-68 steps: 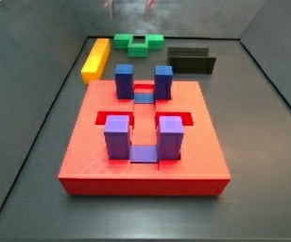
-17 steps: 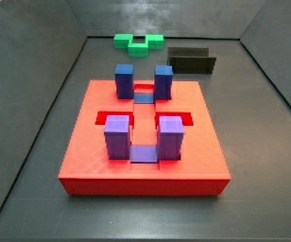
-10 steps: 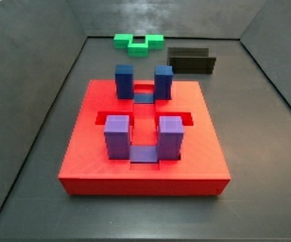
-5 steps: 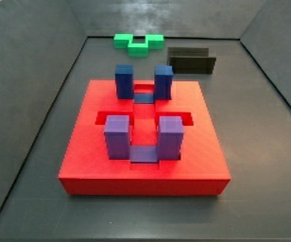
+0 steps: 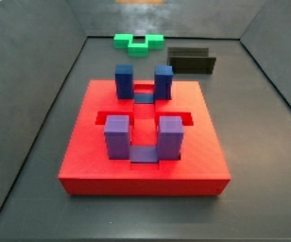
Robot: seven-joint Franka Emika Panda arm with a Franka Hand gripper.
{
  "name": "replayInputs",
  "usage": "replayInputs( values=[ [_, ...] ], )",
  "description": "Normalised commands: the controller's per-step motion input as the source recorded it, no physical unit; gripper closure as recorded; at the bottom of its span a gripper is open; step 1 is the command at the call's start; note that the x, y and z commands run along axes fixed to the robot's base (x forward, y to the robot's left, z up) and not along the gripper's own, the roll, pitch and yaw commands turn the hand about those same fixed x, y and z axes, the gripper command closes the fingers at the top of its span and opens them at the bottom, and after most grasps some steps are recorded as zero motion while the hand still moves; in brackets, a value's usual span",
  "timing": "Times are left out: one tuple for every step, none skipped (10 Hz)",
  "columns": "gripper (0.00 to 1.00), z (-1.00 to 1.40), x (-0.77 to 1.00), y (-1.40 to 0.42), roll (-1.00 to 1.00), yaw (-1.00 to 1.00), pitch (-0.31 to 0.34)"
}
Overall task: Pick up the yellow object. Move up. Move to above the board. Insert the yellow object.
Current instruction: Insert the yellow object.
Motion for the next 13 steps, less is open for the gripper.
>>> replayInputs(
  values=[
    [1.0, -0.7, 0.27, -0.22, 0.06, 0.13, -0.24],
    [1.0, -0.71, 0.29, -0.05, 0.02, 0.14, -0.221],
    [1.0, -0.66, 0.24, -0.11, 0.1, 0.03, -0.099],
    [1.0, -0.77, 0.12, -0.16, 0.11, 0.0, -0.126],
    [1.0, -0.8, 0.06, -0.21, 0.09, 0.0, -0.114],
    [1.0, -0.73, 0.0, -0.27, 0.11, 0.0, -0.037],
    [1.0, -0.58, -0.05, -0.3, 0.14, 0.0, 0.0],
    [1.0, -0.52, -0.1, -0.14, 0.17, 0.0, 0.0],
    [1.0, -0.51, -0.08, 0.0, 0.18, 0.0, 0.019],
    [1.0, -0.53, -0.22, 0.07, 0.14, 0.0, 0.0],
    [1.0, -0.5, -0.15, 0.12, 0.13, -0.01, 0.0],
    [1.0, -0.45, -0.12, 0.1, 0.12, 0.0, 0.0],
    [1.0, -0.37, -0.11, 0.06, 0.06, 0.0, 0.0]
  ],
)
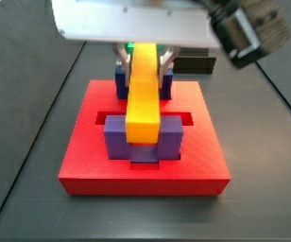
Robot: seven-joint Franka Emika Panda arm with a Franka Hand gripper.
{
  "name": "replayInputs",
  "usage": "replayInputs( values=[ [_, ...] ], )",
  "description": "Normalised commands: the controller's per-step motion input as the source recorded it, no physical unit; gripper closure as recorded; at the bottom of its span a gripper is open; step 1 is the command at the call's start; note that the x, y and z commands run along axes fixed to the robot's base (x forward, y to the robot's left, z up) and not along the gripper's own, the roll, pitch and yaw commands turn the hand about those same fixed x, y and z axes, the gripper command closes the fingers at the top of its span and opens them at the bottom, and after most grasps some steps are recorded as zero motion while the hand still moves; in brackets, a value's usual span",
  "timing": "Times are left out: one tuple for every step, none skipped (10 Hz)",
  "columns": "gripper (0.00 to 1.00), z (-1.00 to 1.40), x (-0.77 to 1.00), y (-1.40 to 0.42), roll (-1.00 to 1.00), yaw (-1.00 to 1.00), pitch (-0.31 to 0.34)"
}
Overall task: Pick up the yellow object. Move up. Move to above the board. Insert the yellow object.
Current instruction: Insert the yellow object.
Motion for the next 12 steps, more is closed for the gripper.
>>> replayInputs(
  values=[
    [1.0, -0.32, 0.0, 0.0, 0.06, 0.0, 0.0],
    [1.0, -0.22, 0.0, 0.0, 0.06, 0.0, 0.0],
    [1.0, -0.19, 0.0, -0.03, 0.07, 0.01, 0.0],
    [1.0, -0.2, 0.0, -0.08, 0.04, 0.0, 0.0],
    [1.0, -0.29, 0.03, -0.15, 0.0, 0.0, 0.0],
    [1.0, -0.36, 0.0, -0.13, 0.0, 0.0, -0.05],
    [1.0, -0.28, 0.0, -0.08, 0.0, 0.0, 0.0],
    [1.0, -0.27, 0.07, -0.03, 0.12, 0.0, 0.006],
    [1.0, -0.32, 0.08, 0.0, 0.19, 0.0, 0.019],
    [1.0, -0.34, 0.15, 0.0, 0.23, 0.03, 0.031],
    [1.0, -0.35, 0.12, 0.0, 0.25, 0.03, 0.034],
    [1.0, -0.34, 0.17, -0.05, 0.21, 0.04, 0.043]
  ],
)
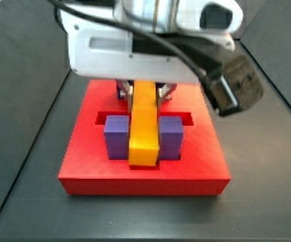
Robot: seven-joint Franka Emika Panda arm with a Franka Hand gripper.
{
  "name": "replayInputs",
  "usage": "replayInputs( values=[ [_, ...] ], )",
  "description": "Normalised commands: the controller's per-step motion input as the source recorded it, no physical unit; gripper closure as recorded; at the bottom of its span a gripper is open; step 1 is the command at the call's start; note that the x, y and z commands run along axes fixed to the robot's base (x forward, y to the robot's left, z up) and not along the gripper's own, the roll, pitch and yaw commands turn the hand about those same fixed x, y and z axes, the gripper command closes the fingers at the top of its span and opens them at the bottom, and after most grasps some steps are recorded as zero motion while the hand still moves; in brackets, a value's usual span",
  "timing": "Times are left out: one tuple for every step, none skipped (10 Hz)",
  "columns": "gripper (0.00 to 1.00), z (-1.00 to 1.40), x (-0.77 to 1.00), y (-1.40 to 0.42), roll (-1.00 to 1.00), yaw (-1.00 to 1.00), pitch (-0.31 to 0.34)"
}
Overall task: Pick up the yellow object. Move up. Move to above the board. Insert the yellow object.
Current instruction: Insert the yellow object.
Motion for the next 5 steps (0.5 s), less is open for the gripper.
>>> replayInputs(
  values=[
    [1.0, -0.22, 0.35, -0.24, 0.29, 0.12, 0.087],
    [1.0, -0.22, 0.28, -0.3, 0.28, 0.11, 0.087],
    [1.0, -0.26, 0.12, -0.25, 0.19, 0.05, 0.044],
    [1.0, -0.05, 0.0, -0.13, 0.04, 0.0, 0.024],
    [1.0, -0.09, -0.03, 0.0, 0.0, 0.0, 0.01]
  ],
)
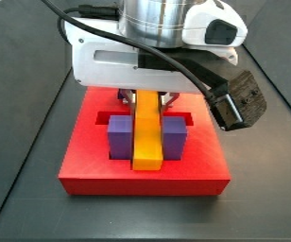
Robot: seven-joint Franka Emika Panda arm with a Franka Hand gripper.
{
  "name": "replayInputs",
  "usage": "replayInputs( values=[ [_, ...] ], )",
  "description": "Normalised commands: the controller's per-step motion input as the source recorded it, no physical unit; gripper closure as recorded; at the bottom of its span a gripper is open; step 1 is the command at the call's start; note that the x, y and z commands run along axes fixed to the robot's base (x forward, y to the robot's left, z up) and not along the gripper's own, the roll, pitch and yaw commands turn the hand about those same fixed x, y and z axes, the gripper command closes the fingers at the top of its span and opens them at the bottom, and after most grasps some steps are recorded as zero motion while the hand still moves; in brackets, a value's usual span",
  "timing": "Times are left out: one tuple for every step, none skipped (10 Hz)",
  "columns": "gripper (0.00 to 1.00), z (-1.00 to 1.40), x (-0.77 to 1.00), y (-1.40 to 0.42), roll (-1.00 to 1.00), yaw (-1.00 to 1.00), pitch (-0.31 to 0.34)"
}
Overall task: Pick up the yellow object. Move up. Move to above the board. Insert the yellow object.
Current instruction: Insert the yellow object.
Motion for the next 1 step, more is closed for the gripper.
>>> replayInputs(
  values=[
    [1.0, -0.07, -0.12, 0.0, 0.0, 0.01, 0.0]
  ],
)
